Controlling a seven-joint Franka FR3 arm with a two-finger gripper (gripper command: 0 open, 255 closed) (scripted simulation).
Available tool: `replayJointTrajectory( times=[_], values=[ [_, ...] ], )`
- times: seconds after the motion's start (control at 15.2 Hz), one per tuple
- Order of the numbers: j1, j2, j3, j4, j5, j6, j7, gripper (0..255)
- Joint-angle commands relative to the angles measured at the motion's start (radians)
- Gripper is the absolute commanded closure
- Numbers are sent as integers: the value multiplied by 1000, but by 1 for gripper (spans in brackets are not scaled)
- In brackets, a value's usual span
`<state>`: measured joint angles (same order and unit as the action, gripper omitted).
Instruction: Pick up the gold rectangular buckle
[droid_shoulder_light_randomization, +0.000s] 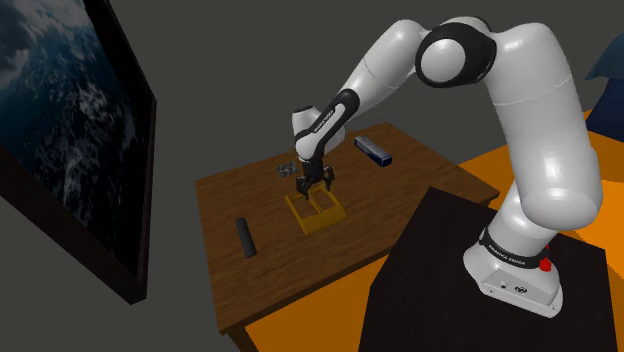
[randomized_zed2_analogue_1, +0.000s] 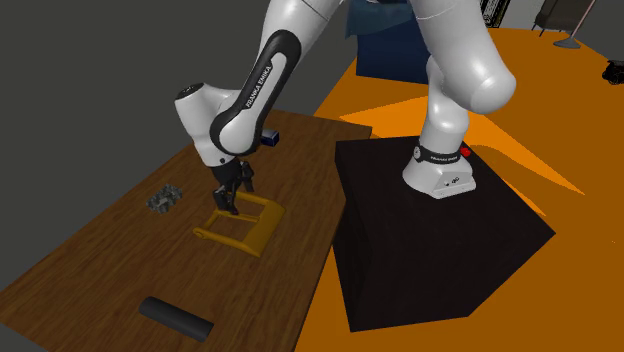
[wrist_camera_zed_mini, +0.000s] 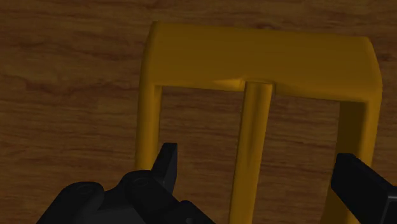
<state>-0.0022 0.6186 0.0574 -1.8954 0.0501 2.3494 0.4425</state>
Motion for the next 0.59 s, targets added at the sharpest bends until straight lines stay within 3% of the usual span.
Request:
replayJointTrajectory(
  times=[0.0,0.07,0.53],
  values=[
    [4,83,-8,82,-1,-1,17,0],
    [5,124,-11,124,0,-4,24,0],
    [6,193,-12,151,-1,39,22,0]
  ],
)
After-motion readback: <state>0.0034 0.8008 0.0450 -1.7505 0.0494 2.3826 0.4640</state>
